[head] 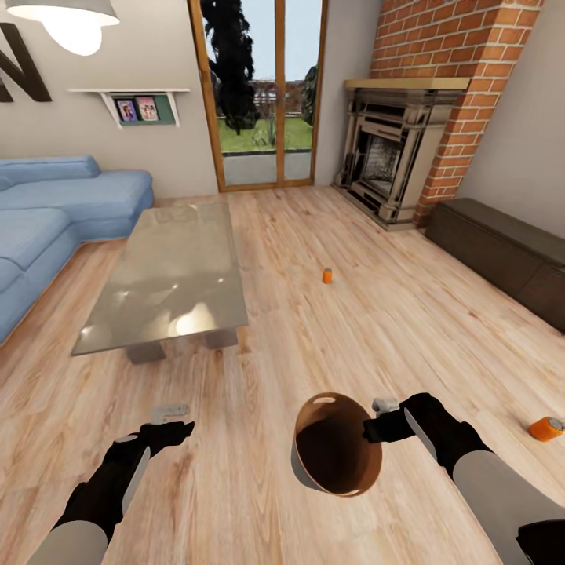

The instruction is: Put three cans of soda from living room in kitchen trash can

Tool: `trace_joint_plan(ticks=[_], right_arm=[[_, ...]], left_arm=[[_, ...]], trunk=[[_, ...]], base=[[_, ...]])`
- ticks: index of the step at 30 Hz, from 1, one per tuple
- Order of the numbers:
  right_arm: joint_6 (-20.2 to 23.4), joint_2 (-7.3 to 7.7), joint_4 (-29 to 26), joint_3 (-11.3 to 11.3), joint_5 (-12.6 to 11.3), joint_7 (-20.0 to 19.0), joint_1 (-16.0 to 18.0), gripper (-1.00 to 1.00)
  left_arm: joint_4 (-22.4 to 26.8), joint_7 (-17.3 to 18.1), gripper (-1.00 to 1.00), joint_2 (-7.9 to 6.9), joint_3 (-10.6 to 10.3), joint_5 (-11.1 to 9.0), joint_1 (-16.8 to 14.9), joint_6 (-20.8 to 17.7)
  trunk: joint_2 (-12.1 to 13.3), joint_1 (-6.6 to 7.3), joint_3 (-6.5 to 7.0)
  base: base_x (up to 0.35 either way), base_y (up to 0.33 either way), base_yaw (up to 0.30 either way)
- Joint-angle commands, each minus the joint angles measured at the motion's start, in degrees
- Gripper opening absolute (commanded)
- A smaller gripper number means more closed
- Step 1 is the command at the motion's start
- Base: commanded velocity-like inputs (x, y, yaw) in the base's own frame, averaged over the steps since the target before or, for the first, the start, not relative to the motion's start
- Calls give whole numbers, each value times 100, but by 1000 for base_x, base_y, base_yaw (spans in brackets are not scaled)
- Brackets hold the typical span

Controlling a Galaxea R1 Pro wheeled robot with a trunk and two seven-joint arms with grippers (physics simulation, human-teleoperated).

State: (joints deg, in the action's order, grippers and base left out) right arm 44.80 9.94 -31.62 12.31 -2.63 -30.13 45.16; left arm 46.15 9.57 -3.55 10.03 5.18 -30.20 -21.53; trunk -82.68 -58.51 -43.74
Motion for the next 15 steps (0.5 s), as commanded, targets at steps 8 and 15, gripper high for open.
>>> trace_joint_plan(ticks=[8, 15], right_arm=[[43, 3, -2, -9, -133, -28, 2, -100], [45, 7, -3, -9, -133, -28, 2, -100]], left_arm=[[-5, 1, 100, 4, -1, 7, 2, 0], [-138, -7, 100, 5, -1, 0, -3, 7]], trunk=[[0, 0, 0], [0, 0, 0]], base=[[-265, 207, -251], [-271, 116, -251]])
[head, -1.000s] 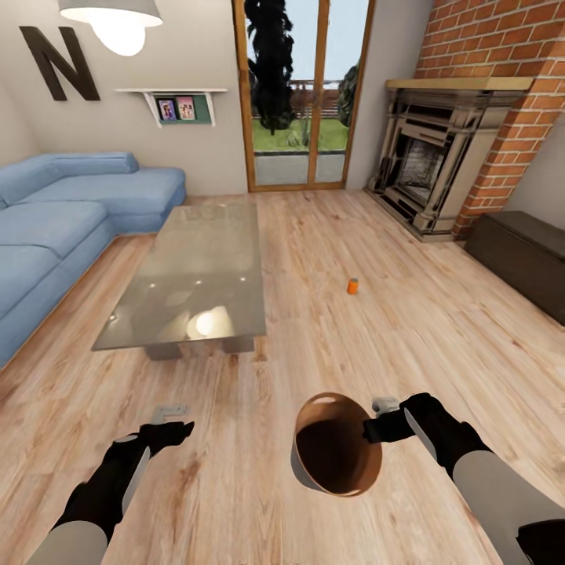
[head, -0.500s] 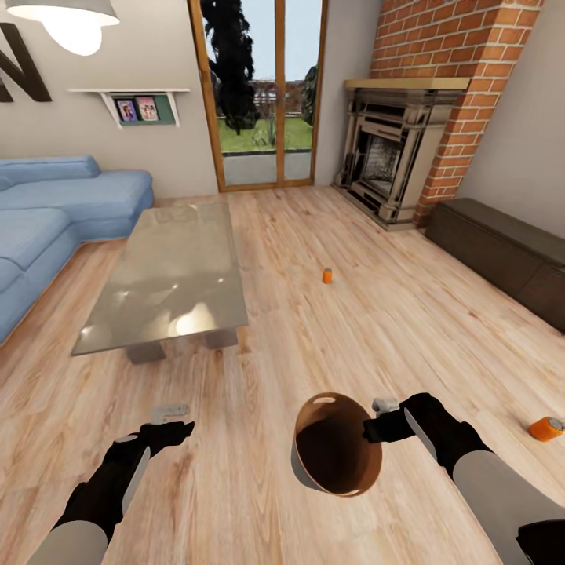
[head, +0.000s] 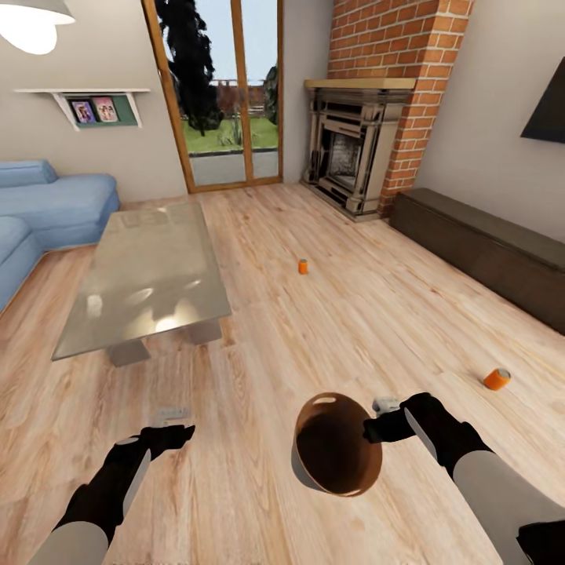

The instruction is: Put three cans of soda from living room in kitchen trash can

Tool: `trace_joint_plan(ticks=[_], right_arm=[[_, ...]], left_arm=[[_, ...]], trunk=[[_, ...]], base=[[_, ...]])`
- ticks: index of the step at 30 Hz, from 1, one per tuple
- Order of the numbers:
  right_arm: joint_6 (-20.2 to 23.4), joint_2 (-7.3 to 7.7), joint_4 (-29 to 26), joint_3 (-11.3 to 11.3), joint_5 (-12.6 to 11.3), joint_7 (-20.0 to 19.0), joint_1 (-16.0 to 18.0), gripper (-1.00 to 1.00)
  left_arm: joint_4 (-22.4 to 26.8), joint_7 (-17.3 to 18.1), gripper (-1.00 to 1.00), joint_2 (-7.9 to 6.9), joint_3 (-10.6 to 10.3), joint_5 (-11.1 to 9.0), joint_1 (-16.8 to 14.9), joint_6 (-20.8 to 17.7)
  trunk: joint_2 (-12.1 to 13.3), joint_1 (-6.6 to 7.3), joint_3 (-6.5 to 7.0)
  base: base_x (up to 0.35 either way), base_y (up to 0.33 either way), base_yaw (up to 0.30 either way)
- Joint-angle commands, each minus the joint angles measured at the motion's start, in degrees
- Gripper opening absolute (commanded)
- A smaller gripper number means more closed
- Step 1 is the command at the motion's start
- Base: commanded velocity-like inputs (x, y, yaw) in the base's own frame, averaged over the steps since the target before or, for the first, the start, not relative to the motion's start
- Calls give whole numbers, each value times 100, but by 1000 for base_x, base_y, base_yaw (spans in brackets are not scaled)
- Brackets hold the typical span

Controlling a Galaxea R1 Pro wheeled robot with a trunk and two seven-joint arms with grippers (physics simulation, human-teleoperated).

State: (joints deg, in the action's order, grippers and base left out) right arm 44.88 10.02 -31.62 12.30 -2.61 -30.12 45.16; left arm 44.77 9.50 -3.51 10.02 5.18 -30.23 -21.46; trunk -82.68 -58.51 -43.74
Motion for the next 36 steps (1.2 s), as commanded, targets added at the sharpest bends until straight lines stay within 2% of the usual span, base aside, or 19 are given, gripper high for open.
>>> trace_joint_plan(ticks=[1, 27, 36], right_arm=[[38, -1, -2, -9, -134, -29, 2, -100], [30, -9, -2, -9, -134, -29, 2, -100], [30, -9, 8, -9, -134, -29, 2, -100]], left_arm=[[-8, 0, 100, 0, 0, 0, 0, 1], [-21, -1, 100, 8, 0, 0, -1, 2], [-21, -1, 100, 0, 0, -2, 1, 32]], trunk=[[0, 0, 0], [0, 0, 0], [0, 0, 0]], base=[[-242, 24, -251], [-233, 2, -249], [-95, 0, -53]])
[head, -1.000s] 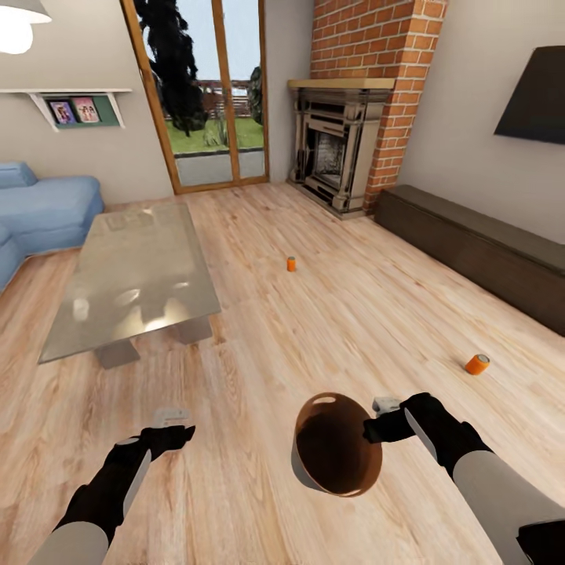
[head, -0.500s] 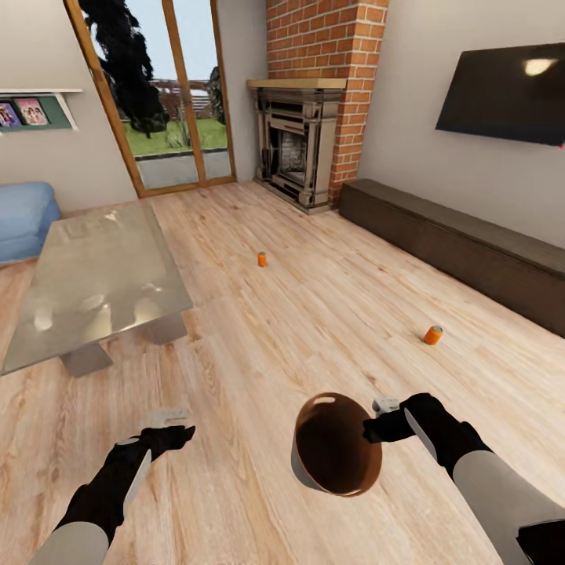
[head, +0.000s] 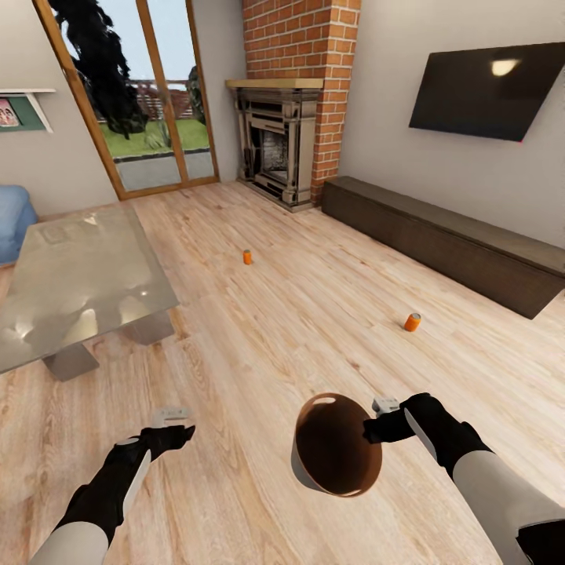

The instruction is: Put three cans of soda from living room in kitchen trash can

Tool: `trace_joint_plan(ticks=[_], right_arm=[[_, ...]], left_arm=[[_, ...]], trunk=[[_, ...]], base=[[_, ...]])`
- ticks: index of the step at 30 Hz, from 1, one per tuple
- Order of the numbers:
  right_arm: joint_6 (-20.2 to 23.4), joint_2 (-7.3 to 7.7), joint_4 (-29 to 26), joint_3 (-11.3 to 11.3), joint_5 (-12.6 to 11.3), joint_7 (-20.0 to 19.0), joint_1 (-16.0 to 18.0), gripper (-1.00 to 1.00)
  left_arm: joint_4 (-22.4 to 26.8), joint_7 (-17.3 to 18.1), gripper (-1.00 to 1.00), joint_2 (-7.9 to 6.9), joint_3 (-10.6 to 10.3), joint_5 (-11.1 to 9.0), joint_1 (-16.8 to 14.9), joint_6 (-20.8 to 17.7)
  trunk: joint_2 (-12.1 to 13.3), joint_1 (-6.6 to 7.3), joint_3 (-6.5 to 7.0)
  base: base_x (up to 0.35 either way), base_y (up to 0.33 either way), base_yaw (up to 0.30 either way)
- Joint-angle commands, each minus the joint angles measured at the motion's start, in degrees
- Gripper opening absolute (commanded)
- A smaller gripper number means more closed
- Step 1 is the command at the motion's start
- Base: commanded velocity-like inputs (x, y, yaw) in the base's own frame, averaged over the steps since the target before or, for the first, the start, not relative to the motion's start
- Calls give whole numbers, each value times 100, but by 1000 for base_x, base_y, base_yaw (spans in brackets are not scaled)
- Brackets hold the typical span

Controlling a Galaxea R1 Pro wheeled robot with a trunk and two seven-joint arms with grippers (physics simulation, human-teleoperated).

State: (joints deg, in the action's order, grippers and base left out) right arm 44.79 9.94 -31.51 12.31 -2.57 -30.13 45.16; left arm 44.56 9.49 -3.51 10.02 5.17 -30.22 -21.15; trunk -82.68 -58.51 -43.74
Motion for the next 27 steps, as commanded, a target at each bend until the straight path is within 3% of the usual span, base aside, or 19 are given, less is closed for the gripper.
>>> trace_joint_plan(ticks=[1, 7, 19, 27], right_arm=[[39, -1, -1, -9, -139, -28, 2, -100], [39, -1, 3, -9, -145, -28, 2, -100], [30, -77, 12, -9, -140, -8, 2, -100], [25, -89, 13, -9, -139, -3, 2, -100]], left_arm=[[0, 0, 100, 0, 0, 0, 0, 19], [-8, 0, 100, -1, 0, 8, 1, 91], [-77, -1, 100, 7, 0, 7, -2, 102], [-88, -8, 100, 8, -119, 10, -2, 102]], trunk=[[0, 0, 0], [0, 0, 0], [0, 0, 3], [0, 0, 50]], base=[[-10, 0, -5], [-4, -85, -2], [0, -258, -5], [0, -281, -163]])
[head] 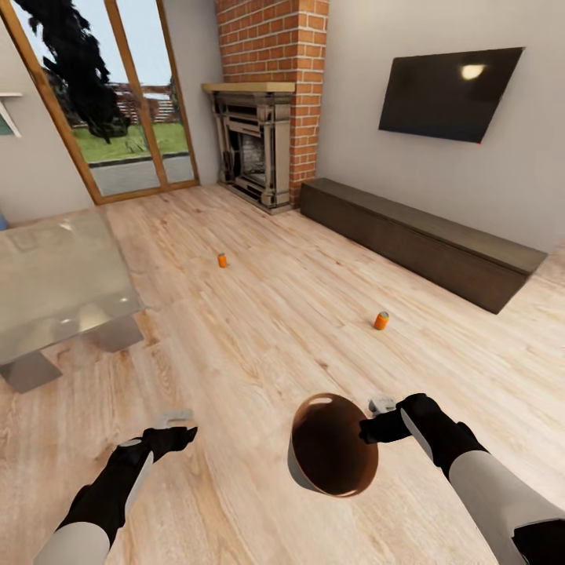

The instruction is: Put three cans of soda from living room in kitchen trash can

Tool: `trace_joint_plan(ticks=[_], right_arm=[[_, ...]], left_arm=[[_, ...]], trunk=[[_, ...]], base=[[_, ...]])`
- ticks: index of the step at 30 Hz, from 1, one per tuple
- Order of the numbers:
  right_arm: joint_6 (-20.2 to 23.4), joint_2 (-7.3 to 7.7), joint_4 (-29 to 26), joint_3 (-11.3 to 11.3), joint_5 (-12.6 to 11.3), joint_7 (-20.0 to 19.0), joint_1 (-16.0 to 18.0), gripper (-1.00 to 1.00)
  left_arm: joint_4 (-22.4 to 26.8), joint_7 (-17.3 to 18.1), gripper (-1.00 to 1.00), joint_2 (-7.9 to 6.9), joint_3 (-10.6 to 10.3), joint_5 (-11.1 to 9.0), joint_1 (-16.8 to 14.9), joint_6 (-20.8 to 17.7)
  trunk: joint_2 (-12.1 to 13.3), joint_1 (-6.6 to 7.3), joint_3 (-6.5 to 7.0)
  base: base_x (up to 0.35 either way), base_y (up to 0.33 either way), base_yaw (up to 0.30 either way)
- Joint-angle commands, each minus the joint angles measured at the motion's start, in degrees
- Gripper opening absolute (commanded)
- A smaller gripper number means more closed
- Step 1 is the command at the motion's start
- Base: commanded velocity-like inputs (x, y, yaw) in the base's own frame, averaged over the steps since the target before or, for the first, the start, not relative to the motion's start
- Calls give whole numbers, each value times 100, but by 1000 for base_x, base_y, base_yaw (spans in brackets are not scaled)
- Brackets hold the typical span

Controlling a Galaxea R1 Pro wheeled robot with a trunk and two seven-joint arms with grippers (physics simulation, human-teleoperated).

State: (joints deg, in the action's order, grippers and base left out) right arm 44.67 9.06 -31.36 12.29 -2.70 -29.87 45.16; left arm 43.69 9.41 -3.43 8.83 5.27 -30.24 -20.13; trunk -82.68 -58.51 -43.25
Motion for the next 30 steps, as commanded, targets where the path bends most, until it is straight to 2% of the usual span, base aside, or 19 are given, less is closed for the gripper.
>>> trace_joint_plan(ticks=[1, 23, 30], right_arm=[[37, -1, -2, -7, -125, -28, 2, -100], [28, -1, -2, -7, -125, -36, 2, -100], [24, -1, -2, -7, -125, -36, 2, -100]], left_arm=[[0, 0, 100, 0, -3, 0, 0, 0], [-1, -1, 100, 0, -13, 1, 2, 0], [-1, -1, 100, -3, -13, 1, 1, 6]], trunk=[[0, 0, 7], [0, 0, 132], [0, 0, 138]], base=[[0, -282, -182], [0, -205, -171], [89, -51, -38]])
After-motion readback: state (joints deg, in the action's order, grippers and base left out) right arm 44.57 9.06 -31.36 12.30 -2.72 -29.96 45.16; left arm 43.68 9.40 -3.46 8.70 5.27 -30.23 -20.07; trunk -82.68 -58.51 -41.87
